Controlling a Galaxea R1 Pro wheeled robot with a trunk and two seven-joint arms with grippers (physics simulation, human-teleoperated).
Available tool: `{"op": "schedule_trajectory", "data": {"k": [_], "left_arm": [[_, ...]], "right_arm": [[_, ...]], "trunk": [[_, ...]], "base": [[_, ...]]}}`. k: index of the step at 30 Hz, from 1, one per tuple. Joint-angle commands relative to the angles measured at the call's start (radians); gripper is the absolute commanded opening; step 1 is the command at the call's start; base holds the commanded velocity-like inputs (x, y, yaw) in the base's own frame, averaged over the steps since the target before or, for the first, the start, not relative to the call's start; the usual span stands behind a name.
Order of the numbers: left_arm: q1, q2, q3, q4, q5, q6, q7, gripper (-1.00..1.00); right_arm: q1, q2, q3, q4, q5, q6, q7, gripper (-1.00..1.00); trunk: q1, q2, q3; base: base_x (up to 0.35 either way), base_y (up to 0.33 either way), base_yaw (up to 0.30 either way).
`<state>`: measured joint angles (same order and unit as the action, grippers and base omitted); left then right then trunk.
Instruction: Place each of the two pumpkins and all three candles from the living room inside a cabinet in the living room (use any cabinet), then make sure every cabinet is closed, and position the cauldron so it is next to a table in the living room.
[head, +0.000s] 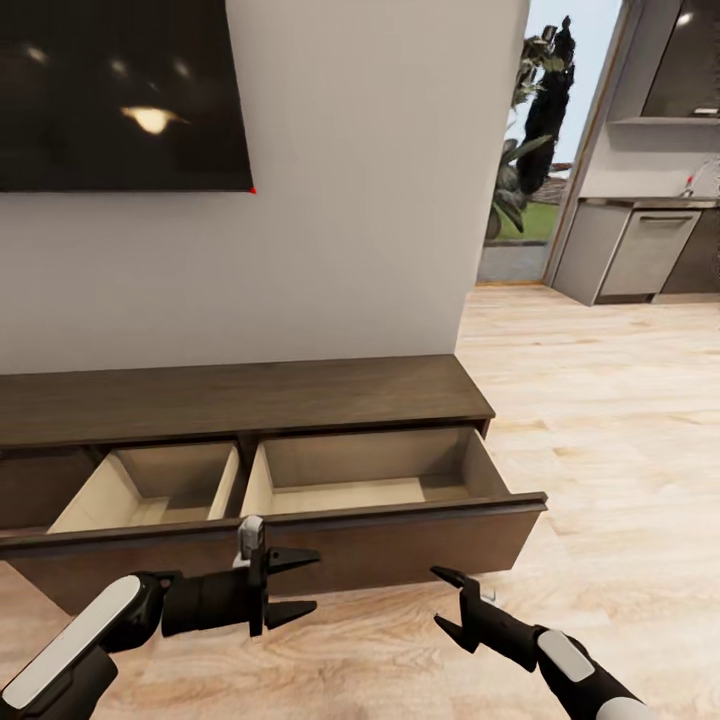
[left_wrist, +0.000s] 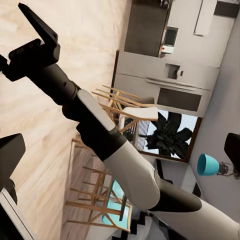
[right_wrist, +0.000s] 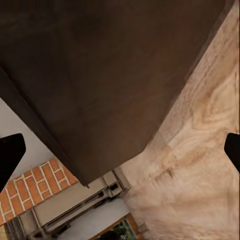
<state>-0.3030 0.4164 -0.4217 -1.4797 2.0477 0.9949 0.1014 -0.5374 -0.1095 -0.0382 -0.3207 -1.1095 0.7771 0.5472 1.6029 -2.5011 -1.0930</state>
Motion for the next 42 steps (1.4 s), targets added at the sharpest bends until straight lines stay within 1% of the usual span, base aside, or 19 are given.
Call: {"op": "schedule_trajectory", "data": {"k": [1,2,6,15,17,19,20,21,22,23,26,28,31,34,35,39,40,41,42], "left_arm": [[-0.001,0.001,-0.001,0.002,0.011,0.001,0.01,1.0],[-0.001,0.001,0.0,0.006,0.011,0.001,0.01,1.0],[-0.001,0.001,0.0,0.012,0.011,0.001,0.011,1.0],[-0.001,0.005,0.001,0.013,0.01,0.001,0.011,1.0],[-0.001,0.005,0.001,0.013,0.011,0.001,0.012,1.0],[-0.001,0.005,0.001,0.013,0.01,0.001,0.012,1.0],[-0.001,0.005,0.001,0.013,0.01,0.001,0.012,1.0],[-0.001,0.005,0.001,0.013,0.01,0.001,0.012,1.0],[-0.001,0.005,0.001,0.013,0.01,0.001,0.012,1.0],[-0.001,0.006,0.001,0.013,0.01,0.001,0.012,1.0],[-0.001,0.007,0.001,0.013,0.009,0.001,0.012,1.0],[-0.001,0.007,0.001,0.013,0.009,0.001,0.012,1.0],[-0.001,0.006,0.001,0.013,0.009,0.001,0.012,1.0],[-0.001,0.006,0.001,0.013,0.009,0.001,0.012,1.0],[0.005,0.011,0.007,0.007,0.004,-0.005,0.018,1.0],[0.019,0.034,0.03,-0.015,-0.019,-0.028,0.04,1.0],[0.015,0.04,0.035,-0.02,-0.025,-0.033,0.046,1.0],[0.016,0.04,0.041,-0.026,-0.029,-0.039,0.051,1.0],[0.018,0.038,0.044,-0.032,-0.034,-0.044,0.057,1.0]], "right_arm": [[-0.001,0.0,0.003,-0.002,0.01,0.012,-0.001,1.0],[-0.001,0.0,0.017,-0.01,0.027,0.02,-0.003,1.0],[-0.001,0.0,0.038,-0.035,0.054,0.031,-0.001,1.0],[-0.002,-0.004,0.046,-0.043,0.067,0.041,-0.013,1.0],[-0.003,-0.011,0.047,-0.043,0.07,0.041,-0.042,1.0],[-0.003,-0.016,0.045,-0.043,0.074,0.037,-0.142,1.0],[-0.004,-0.016,0.045,-0.045,0.076,0.036,-0.176,1.0],[-0.004,-0.016,0.046,-0.05,0.078,0.035,-0.209,1.0],[-0.004,-0.015,0.047,-0.055,0.079,0.034,-0.226,1.0],[-0.004,-0.013,0.048,-0.065,0.082,0.032,-0.262,1.0],[-0.004,-0.011,0.049,-0.088,0.104,0.031,-0.361,1.0],[-0.004,-0.011,0.049,-0.098,0.114,0.032,-0.407,1.0],[-0.004,-0.01,0.049,-0.112,0.121,0.032,-0.44,1.0],[-0.004,-0.009,0.049,-0.119,0.124,0.032,-0.453,1.0],[-0.01,-0.014,0.043,-0.125,0.117,0.038,-0.454,1.0],[-0.013,-0.013,0.02,-0.139,0.1,0.061,-0.454,1.0],[-0.013,-0.013,0.025,-0.139,0.101,0.066,-0.454,1.0],[-0.014,-0.013,0.028,-0.139,0.098,0.072,-0.453,1.0],[-0.014,-0.013,0.022,-0.139,0.092,0.066,-0.452,1.0]], "trunk": [[-0.001,0.0,0.003],[-0.001,0.0,0.007],[-0.003,0.001,0.022],[-0.037,0.064,0.051],[-0.045,0.078,0.057],[-0.053,0.092,0.063],[-0.057,0.099,0.066],[-0.06,0.106,0.069],[-0.064,0.113,0.073],[-0.068,0.12,0.076],[-0.08,0.141,0.085],[-0.087,0.155,0.091],[-0.099,0.176,0.101],[-0.11,0.197,0.11],[-0.11,0.197,0.11],[-0.11,0.197,0.11],[-0.114,0.204,0.113],[-0.118,0.211,0.116],[-0.118,0.211,0.116]], "base": [[0.0,0.0,0.0],[0.0,0.0,0.0],[0.0,0.0,0.0],[0.0,0.0,0.0],[0.0,0.0,0.0],[0.0,0.0,0.0],[0.0,0.0,0.0],[0.0,0.0,0.0],[0.0,0.0,0.0],[0.0,0.0,0.0],[0.0,0.0,0.0],[0.0,0.0,0.0],[0.0,0.0,0.0],[0.0,0.0,0.0],[0.0,0.0,0.0],[0.0,0.0,0.0],[0.0,0.0,0.0],[0.0,0.0,0.0],[0.0,0.0,0.0]]}}
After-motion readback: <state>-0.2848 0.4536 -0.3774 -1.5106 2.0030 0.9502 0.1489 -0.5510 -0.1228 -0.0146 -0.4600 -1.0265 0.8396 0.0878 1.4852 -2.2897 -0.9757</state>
